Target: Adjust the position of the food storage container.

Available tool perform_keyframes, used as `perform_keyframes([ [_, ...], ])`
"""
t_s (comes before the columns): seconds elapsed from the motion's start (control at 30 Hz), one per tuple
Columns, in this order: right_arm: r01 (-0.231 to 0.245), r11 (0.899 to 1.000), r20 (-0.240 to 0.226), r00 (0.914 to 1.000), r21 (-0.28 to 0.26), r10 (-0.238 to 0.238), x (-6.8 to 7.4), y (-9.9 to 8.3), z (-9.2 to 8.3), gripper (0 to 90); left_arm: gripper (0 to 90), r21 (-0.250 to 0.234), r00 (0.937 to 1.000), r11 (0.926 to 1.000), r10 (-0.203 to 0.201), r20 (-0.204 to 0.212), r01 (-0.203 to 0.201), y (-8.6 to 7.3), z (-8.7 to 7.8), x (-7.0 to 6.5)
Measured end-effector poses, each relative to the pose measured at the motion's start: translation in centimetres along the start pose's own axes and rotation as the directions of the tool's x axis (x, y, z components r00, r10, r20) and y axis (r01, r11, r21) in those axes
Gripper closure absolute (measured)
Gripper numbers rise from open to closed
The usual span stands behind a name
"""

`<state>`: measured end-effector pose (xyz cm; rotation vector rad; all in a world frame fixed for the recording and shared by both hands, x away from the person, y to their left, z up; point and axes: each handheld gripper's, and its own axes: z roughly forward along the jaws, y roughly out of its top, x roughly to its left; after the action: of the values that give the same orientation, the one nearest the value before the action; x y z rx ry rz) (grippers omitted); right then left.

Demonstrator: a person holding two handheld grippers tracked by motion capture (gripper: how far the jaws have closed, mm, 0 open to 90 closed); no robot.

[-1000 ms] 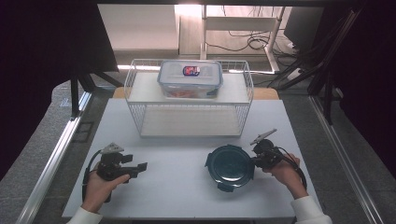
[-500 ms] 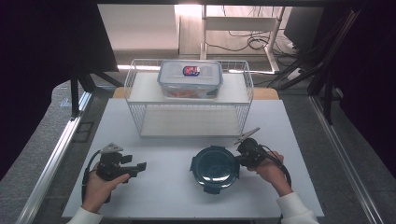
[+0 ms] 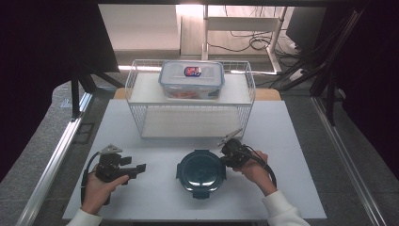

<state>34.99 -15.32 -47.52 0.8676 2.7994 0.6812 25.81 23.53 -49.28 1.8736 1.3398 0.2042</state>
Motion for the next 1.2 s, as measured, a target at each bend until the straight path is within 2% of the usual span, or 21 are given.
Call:
perform_keyframes([
  [0.37,0.036,0.999,-0.036,0.9987,-0.006,-0.036,1.7,0.5,0.7,88.8,25.3,0.006,1.0000,1.0000,0.008,0.005,-0.008,0.0,0.1,-0.1],
  [0.47,0.035,0.999,-0.016,0.9993,-0.002,-0.035,1.6,0.4,0.9,88.7,25.3,0.005,1.0000,1.0000,0.006,0.006,-0.006,-0.1,0.0,0.0],
  [0.5,0.026,1.000,-0.032,0.9991,-0.014,-0.027,1.4,0.3,0.8,88.8,25.1,0.004,1.0000,1.0000,0.005,0.006,-0.005,-0.1,0.0,0.0],
  [0.63,0.003,0.998,-0.038,0.9993,-0.061,-0.005,1.0,-0.1,-0.1,88.7,25.1,0.001,1.0000,1.0000,0.004,0.007,-0.004,0.0,0.0,0.0],
  [0.7,-0.010,0.996,-0.023,0.9997,-0.092,0.008,0.9,-0.4,-1.0,88.7,25.1,0.001,1.0000,1.0000,0.005,0.007,-0.005,0.0,0.0,0.0],
  [0.8,-0.047,0.987,0.010,0.9988,-0.156,0.049,0.6,-1.2,-2.4,88.7,24.8,-0.001,1.0000,1.0000,0.007,0.007,-0.006,0.0,0.0,-0.2],
  [0.9,-0.092,0.970,0.011,0.9952,-0.226,0.097,0.4,-2.4,-3.8,88.6,24.7,-0.003,0.9999,1.0000,0.009,0.011,-0.009,0.0,0.0,-0.3],
  [0.97,-0.130,0.952,-0.007,0.9910,-0.279,0.133,0.3,-3.4,-4.6,88.2,24.6,-0.006,0.9999,0.9999,0.008,0.013,-0.008,0.0,-0.1,-0.5],
  [1.0,-0.148,0.942,-0.019,0.9886,-0.302,0.149,0.3,-3.9,-4.9,84.9,24.5,-0.007,0.9998,0.9999,0.010,0.015,-0.010,0.0,-0.1,-0.5],
  [1.03,-0.170,0.931,-0.031,0.9852,-0.322,0.169,0.4,-4.3,-5.1,78.3,24.2,-0.007,0.9998,0.9999,0.012,0.016,-0.012,0.0,-0.2,-0.6],
  [1.1,-0.210,0.910,-0.025,0.9763,-0.358,0.215,0.5,-5.2,-5.5,60.6,24.0,-0.010,0.9997,0.9998,0.016,0.017,-0.016,0.0,-0.2,-0.8],
  [1.17,-0.273,0.880,-0.071,0.9612,-0.389,0.267,0.6,-5.9,-5.8,42.7,23.9,-0.012,0.9997,0.9997,0.019,0.017,-0.019,0.0,-0.2,-0.9],
  [1.2,-0.310,0.864,-0.100,0.9501,-0.396,0.295,0.6,-6.3,-5.9,38.0,23.8,-0.012,0.9996,0.9997,0.021,0.017,-0.021,0.1,-0.2,-1.0],
])
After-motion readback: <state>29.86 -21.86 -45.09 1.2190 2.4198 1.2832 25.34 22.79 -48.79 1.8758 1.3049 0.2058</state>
